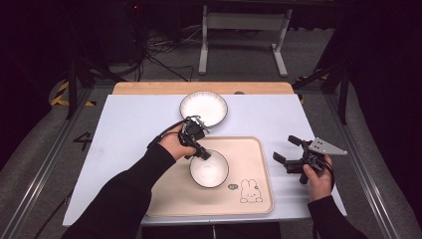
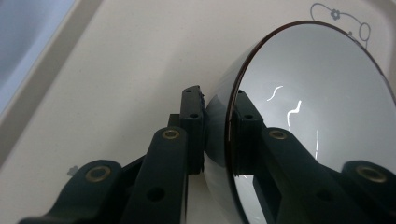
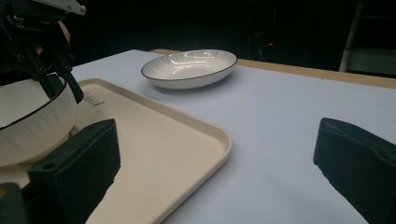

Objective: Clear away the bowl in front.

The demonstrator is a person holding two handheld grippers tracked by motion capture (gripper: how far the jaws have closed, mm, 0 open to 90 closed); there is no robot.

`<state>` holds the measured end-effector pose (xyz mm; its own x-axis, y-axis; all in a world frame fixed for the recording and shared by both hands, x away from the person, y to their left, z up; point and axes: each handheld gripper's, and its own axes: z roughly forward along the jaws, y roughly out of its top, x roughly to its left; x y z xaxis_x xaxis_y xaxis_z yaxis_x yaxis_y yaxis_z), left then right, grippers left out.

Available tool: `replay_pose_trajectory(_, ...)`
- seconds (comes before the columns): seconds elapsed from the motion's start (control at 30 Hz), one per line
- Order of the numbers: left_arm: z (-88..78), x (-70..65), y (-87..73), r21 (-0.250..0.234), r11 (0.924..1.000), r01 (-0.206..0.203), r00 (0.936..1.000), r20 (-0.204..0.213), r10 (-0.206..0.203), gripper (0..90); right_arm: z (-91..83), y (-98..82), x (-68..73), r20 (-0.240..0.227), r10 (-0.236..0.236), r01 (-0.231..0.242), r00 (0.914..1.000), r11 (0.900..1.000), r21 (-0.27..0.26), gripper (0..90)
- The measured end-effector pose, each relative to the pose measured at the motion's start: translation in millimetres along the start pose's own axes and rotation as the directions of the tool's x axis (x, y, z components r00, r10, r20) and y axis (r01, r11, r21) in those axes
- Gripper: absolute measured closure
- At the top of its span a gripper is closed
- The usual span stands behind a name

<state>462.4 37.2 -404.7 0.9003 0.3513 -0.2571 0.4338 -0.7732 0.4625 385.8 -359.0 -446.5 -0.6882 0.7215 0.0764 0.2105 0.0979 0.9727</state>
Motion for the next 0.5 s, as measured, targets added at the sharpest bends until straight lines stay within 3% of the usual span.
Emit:
replay_pose_trajectory(0.1,-0.4,0.2,-0.3,-0.004,1.0,0.008,0.9998,-0.018,-0.008,73.6,0.2,0.1,0.2,-0.003,-0.003,0.003,1.0,1.0,0.0,1.1)
replay_pose_trajectory(0.17,-2.0,-0.8,-0.2,-0.027,0.9996,0.012,0.9999,0.0,-0.012,69.9,0.2,0.0,0.2,-0.003,-0.001,0.001,1.0,1.0,-0.001,1.1)
replay_pose_trajectory(0.37,-9.7,-5.5,-0.3,-0.075,0.9971,0.008,0.9996,-0.026,-0.01,49.8,0.6,-0.3,0.0,-0.003,0.001,-0.001,1.0,1.0,-0.001,1.1)
replay_pose_trajectory(0.43,-13.4,-8.2,-0.2,-0.112,0.9937,0.0,0.9991,-0.041,-0.005,41.6,0.6,-0.4,0.1,-0.004,0.003,-0.003,1.0,1.0,0.0,1.1)
replay_pose_trajectory(0.5,-18.5,-10.4,-1.2,-0.169,0.9857,0.001,0.9994,-0.035,-0.007,33.1,0.7,-0.4,-0.1,-0.004,0.004,-0.004,1.0,1.0,0.0,1.1)
